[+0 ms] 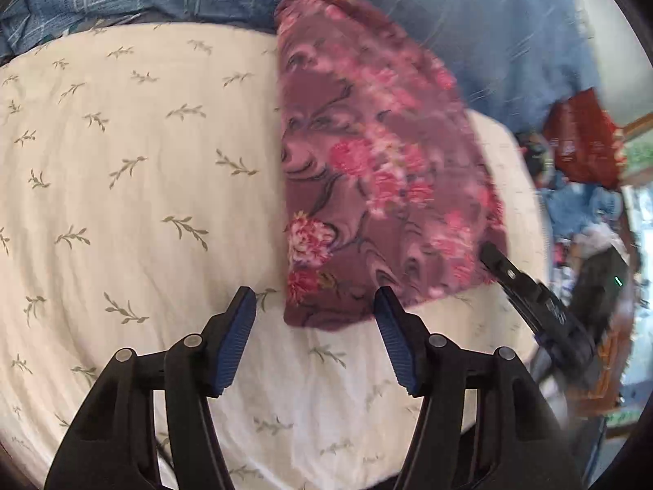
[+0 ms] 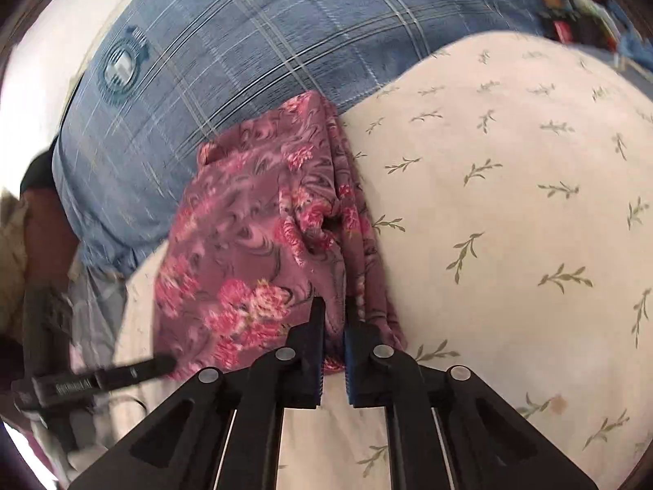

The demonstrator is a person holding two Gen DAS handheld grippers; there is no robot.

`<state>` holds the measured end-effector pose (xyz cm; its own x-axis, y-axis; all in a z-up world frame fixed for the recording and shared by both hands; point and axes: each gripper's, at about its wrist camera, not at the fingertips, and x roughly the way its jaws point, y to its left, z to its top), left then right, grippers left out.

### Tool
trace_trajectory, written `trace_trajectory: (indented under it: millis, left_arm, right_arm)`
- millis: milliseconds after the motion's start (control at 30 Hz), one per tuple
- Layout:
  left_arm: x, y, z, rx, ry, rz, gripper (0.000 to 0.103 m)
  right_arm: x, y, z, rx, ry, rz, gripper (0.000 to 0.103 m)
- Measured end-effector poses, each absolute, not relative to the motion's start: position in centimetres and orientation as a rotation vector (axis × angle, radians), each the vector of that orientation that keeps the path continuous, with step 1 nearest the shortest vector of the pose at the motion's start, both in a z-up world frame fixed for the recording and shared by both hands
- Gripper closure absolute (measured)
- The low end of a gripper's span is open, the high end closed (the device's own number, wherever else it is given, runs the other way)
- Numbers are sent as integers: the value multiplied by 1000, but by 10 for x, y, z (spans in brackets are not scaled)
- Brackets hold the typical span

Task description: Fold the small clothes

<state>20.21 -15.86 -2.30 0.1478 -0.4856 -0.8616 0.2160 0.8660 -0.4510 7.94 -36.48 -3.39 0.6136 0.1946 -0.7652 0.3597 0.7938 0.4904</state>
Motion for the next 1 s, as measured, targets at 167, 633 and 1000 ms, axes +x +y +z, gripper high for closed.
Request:
trace_trajectory:
  millis: [167, 633, 1000]
  left_arm:
    - [240, -137, 11, -324, 1222, -549, 43]
    - [365, -186, -48, -334, 1362, -436, 41]
    - [329, -161, -29, -409, 1300, -503, 41]
  right_arm:
    - [96, -394, 9, 712, 777, -91, 83]
    - [269, -410, -35, 711, 955, -33, 75]
    - [228, -406, -28, 650, 918, 102, 85]
